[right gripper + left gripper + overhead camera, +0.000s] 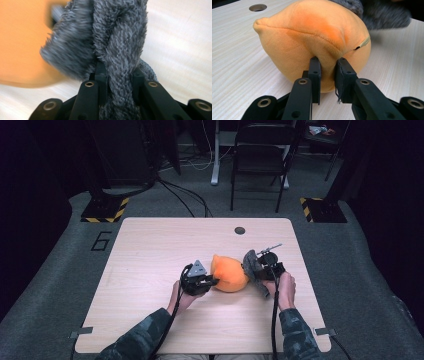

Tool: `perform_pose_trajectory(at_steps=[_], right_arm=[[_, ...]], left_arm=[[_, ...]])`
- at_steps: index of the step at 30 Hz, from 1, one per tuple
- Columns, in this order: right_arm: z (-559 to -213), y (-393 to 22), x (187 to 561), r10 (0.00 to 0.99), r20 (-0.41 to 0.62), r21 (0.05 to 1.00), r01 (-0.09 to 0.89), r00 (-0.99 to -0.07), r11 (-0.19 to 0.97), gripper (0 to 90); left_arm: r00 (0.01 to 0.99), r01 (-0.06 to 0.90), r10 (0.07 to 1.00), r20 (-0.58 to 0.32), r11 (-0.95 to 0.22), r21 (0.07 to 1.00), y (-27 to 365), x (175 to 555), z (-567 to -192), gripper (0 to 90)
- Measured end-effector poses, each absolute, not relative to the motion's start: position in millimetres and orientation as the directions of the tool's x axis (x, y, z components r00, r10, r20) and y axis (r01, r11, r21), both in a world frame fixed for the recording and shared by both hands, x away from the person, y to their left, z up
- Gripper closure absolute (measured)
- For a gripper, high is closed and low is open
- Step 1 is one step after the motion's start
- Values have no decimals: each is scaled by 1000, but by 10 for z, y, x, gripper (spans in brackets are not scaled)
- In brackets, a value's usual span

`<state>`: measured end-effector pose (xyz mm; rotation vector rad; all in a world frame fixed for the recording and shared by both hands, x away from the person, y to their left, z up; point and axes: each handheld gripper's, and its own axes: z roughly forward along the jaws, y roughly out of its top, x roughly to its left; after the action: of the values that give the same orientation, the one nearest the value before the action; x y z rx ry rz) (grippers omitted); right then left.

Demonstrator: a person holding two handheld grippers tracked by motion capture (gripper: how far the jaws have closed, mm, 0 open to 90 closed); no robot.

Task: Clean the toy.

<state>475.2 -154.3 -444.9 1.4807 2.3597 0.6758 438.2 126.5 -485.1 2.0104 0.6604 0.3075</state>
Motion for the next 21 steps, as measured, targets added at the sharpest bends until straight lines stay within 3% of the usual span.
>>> perform_pose_trajectory(at_steps=[3, 7, 15, 21], right_arm=[[-4150, -1457, 4646, 870, 56, 601, 713, -489, 362, 746], [-3959, -1162, 4517, 815, 37, 649, 634, -578, 420, 746], [-4032, -677, 4392, 746, -102, 620, 544, -659, 565, 746], [-4113, -773, 4458, 765, -56, 611, 584, -641, 535, 746]], left_arm=[[825, 317, 564, -45, -396, 862, 1252, 4372, -4844, 763], [824, 309, 566, -39, -390, 867, 1227, 4352, -4840, 764], [825, 313, 564, -38, -400, 861, 1218, 4348, -4836, 764], [822, 318, 567, -45, -394, 862, 1233, 4369, -4861, 763]])
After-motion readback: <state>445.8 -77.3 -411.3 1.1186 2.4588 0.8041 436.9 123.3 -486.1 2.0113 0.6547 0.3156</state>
